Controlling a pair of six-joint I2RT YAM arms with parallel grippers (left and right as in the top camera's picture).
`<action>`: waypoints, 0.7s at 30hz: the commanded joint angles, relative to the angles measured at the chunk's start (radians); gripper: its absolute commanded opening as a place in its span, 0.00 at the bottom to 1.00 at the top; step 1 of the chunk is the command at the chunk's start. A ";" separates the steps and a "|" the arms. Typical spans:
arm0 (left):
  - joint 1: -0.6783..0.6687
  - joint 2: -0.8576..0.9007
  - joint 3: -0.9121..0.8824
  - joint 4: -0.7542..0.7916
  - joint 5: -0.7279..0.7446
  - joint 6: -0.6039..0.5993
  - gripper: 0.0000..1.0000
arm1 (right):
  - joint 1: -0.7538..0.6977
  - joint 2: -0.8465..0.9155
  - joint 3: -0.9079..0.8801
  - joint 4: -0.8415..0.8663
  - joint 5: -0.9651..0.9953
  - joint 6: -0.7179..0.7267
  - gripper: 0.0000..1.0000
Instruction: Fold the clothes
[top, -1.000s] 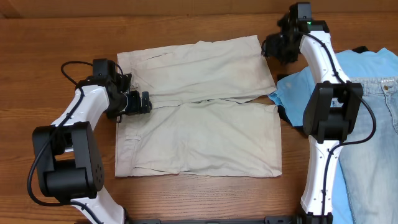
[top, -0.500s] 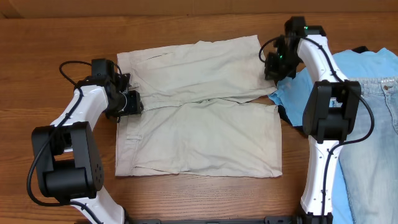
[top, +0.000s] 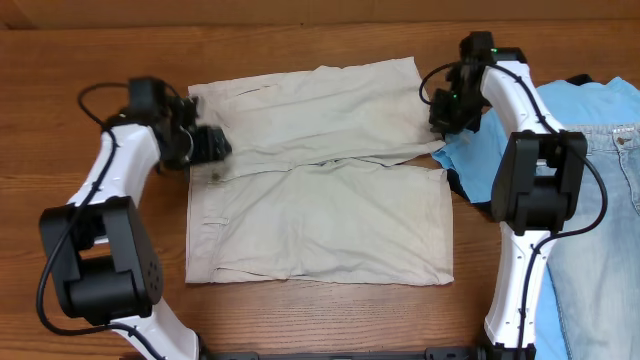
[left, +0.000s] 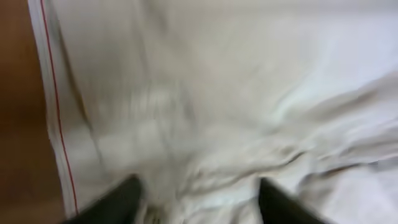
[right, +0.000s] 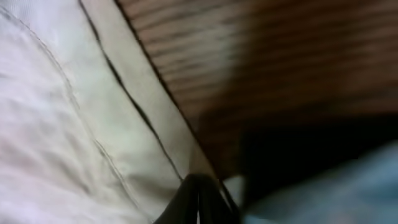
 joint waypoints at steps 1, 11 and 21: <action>0.010 0.003 0.057 0.061 0.140 0.005 0.33 | -0.008 -0.137 0.085 -0.024 -0.030 -0.020 0.09; -0.034 0.157 0.018 0.305 -0.017 0.028 0.04 | 0.033 -0.331 0.105 -0.228 -0.094 -0.051 0.17; 0.068 0.312 0.018 0.334 -0.235 -0.062 0.04 | 0.068 -0.331 0.085 -0.288 -0.091 -0.124 0.21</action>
